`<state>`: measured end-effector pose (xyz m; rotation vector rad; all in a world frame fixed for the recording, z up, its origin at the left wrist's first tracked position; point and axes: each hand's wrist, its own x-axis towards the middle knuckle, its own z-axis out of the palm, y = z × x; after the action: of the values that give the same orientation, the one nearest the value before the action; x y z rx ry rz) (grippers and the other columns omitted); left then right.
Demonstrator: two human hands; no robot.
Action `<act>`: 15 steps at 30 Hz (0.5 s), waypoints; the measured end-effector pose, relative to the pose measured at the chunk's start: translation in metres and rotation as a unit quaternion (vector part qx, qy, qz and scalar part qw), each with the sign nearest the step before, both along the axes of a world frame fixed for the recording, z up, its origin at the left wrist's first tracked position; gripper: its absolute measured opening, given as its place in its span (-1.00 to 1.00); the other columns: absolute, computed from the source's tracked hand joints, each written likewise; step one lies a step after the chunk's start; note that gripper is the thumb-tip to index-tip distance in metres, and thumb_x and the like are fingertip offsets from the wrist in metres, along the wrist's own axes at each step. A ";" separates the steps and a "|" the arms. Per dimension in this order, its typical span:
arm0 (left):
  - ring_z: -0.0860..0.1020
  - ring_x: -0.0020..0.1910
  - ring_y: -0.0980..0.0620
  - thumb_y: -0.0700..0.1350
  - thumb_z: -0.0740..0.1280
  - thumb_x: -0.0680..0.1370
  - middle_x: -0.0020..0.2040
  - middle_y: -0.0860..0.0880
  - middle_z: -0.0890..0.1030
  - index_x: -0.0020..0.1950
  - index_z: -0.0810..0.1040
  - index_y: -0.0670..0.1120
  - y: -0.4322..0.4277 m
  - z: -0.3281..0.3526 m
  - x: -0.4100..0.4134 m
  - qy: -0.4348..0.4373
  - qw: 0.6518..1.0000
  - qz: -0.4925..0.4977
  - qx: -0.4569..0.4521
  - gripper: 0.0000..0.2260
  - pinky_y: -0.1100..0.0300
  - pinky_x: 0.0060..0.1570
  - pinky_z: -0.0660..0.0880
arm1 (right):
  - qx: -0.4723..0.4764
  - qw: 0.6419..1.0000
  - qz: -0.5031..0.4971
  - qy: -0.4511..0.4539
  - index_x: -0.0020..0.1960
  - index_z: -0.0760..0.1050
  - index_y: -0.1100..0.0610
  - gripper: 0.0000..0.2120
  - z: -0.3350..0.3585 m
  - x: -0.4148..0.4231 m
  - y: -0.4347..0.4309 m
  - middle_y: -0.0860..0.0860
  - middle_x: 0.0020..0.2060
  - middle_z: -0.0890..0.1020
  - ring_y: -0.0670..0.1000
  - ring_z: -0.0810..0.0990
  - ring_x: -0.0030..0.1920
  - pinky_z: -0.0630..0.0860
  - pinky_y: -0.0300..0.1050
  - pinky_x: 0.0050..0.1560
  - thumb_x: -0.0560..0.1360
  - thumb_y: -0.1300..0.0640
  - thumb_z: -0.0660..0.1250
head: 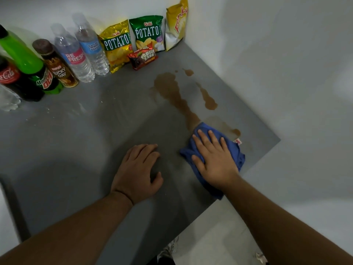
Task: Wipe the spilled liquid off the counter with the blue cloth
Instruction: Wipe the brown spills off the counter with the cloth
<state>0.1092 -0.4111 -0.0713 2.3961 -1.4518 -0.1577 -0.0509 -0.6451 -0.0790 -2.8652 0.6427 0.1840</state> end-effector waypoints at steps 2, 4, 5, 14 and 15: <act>0.47 0.39 -0.21 0.04 0.40 0.43 0.42 -0.11 0.53 0.25 0.59 -0.12 0.000 0.000 0.000 0.004 1.000 0.002 -0.006 -0.56 -0.15 0.43 0.37 | 0.002 1.000 0.020 -0.008 0.66 -0.11 -0.18 -0.40 -0.001 -0.025 -0.004 -0.18 0.66 -0.08 -0.02 -0.19 0.65 -0.16 0.19 0.61 0.67 -0.32 -0.16; 0.46 0.39 -0.21 0.03 0.41 0.42 0.42 -0.11 0.53 0.24 0.59 -0.12 0.000 -0.001 0.000 0.003 1.000 0.000 -0.012 -0.57 -0.13 0.44 0.35 | -0.006 1.000 0.000 -0.007 0.66 -0.08 -0.17 -0.39 0.000 -0.044 -0.020 -0.18 0.66 -0.05 -0.02 -0.14 0.65 -0.15 0.19 0.61 0.67 -0.34 -0.15; 0.46 0.39 -0.21 0.03 0.42 0.42 0.41 -0.11 0.53 0.24 0.59 -0.12 0.000 -0.001 -0.001 0.001 1.000 0.000 -0.014 -0.56 -0.12 0.45 0.34 | -0.012 1.000 -0.022 -0.004 0.67 -0.06 -0.15 -0.37 0.000 -0.046 -0.029 -0.16 0.66 -0.04 0.00 -0.13 0.66 -0.15 0.19 0.61 0.66 -0.35 -0.16; 0.45 0.41 -0.24 0.04 0.41 0.43 0.45 -0.12 0.51 0.27 0.58 -0.14 0.000 -0.001 0.000 0.000 1.000 -0.001 0.011 -0.53 -0.21 0.43 0.38 | -0.005 0.996 -0.090 0.001 0.67 -0.16 -0.11 -0.33 -0.002 0.012 -0.021 -0.08 0.66 -0.16 0.06 -0.27 0.64 -0.23 0.22 0.60 0.65 -0.36 -0.23; 0.45 0.41 -0.23 0.04 0.42 0.42 0.45 -0.12 0.51 0.27 0.59 -0.13 0.000 -0.002 0.000 0.001 1.000 0.001 0.009 -0.53 -0.20 0.44 0.38 | -0.002 0.998 -0.066 0.002 0.67 -0.16 -0.12 -0.35 -0.003 0.003 -0.013 -0.10 0.66 -0.14 0.04 -0.27 0.64 -0.20 0.21 0.61 0.65 -0.36 -0.21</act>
<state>0.1093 -0.4109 -0.0729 2.4103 -1.4536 -0.1747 -0.0480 -0.6581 -0.0823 -2.8144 0.8290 0.1673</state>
